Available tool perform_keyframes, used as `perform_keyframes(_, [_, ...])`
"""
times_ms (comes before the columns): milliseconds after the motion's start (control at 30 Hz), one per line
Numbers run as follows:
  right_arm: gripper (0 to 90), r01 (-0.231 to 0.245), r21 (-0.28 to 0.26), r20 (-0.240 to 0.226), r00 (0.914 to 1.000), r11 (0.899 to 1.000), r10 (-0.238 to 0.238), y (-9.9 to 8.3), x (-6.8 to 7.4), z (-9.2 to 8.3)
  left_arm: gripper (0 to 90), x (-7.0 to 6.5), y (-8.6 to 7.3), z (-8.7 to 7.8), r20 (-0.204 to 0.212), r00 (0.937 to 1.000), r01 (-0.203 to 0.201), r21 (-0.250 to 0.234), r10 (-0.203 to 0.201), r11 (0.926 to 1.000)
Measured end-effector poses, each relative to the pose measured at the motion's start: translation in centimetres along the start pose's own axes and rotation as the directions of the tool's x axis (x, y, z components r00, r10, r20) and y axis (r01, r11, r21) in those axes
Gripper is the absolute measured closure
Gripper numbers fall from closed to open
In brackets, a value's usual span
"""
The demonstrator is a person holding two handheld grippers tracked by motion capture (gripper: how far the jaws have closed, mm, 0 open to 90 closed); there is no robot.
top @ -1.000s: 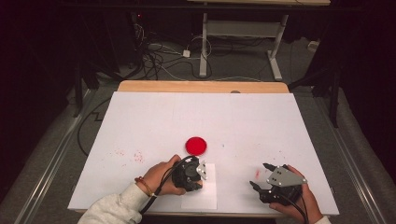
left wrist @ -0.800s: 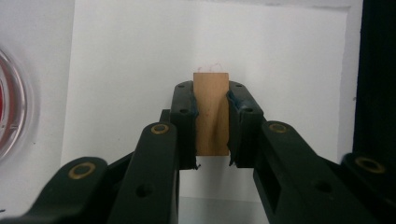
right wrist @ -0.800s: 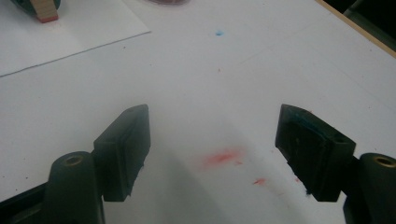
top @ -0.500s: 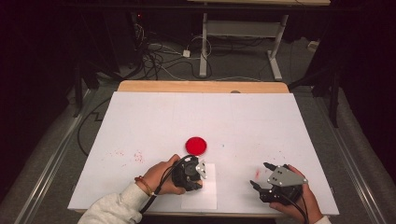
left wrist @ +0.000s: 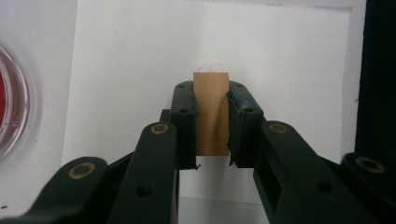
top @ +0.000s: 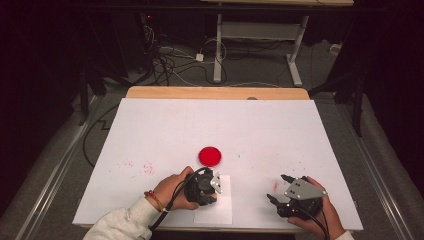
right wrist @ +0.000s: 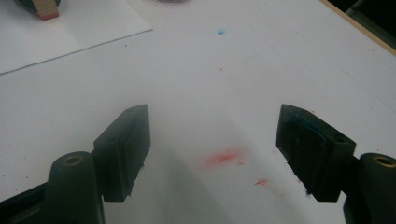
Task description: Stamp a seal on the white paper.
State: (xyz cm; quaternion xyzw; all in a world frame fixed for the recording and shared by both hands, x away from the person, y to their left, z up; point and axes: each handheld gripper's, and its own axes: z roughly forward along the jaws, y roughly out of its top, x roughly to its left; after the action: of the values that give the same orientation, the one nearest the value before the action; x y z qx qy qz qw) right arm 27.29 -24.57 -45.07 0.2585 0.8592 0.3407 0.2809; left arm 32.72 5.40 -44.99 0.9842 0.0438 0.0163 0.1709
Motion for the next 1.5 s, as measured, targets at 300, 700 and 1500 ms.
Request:
perform_keyframes(300, [26.8,-0.009,-0.006,0.000,1.0000,1.000,0.009,0.2,-0.3,0.2,73.6,0.3,-0.7,-2.1,-0.013,0.9997,0.021,-0.103,-0.023,0.9944])
perform_keyframes(700, [26.8,-0.006,-0.015,0.010,0.9999,1.000,0.006,0.2,-0.3,0.0,73.5,0.2,-1.6,-3.4,-0.058,0.9971,0.040,-0.164,-0.050,0.9857])
perform_keyframes(1500, [26.9,-0.017,-0.060,0.025,0.9995,0.998,0.019,0.6,-0.6,-0.4,73.5,0.2,-3.1,-4.8,-0.110,0.9885,0.079,-0.212,-0.104,0.9740])
